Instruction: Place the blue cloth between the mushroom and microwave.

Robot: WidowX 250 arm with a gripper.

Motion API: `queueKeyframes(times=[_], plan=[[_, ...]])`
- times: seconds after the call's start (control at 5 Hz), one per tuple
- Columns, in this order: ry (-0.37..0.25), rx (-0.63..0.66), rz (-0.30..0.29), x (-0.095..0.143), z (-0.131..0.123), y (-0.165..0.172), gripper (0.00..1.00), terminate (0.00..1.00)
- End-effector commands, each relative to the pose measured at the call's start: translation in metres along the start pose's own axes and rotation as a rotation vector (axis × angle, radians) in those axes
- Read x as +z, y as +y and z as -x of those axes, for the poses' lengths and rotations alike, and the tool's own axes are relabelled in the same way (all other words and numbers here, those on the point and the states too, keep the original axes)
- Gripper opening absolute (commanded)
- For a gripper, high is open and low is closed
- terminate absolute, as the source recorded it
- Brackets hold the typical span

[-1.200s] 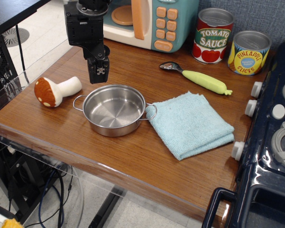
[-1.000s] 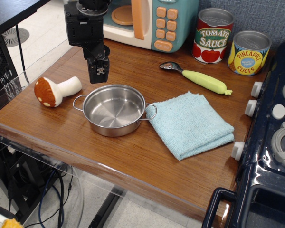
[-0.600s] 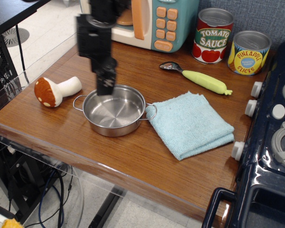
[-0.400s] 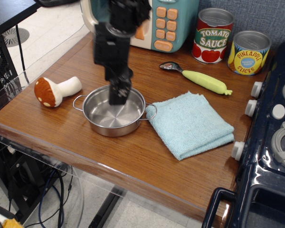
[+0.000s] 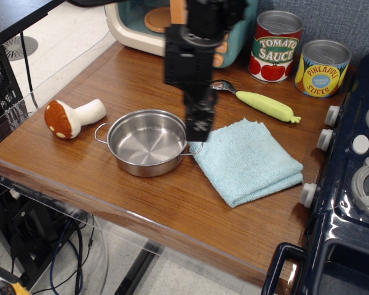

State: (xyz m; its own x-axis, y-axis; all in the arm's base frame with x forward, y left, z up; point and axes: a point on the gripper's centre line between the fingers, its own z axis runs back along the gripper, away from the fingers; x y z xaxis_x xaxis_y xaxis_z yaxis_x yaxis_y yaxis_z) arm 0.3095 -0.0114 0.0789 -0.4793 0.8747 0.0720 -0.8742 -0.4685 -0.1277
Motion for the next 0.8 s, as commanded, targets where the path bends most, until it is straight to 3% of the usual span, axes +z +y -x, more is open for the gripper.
queueKeyframes(times=[0.0, 0.6], plan=[[0.08, -0.165, 0.003, -0.007, 0.045, 0.012, 1.0, 0.0], [0.023, -0.236, 0.025, -0.057, 0.061, 0.009, 1.0, 0.0]])
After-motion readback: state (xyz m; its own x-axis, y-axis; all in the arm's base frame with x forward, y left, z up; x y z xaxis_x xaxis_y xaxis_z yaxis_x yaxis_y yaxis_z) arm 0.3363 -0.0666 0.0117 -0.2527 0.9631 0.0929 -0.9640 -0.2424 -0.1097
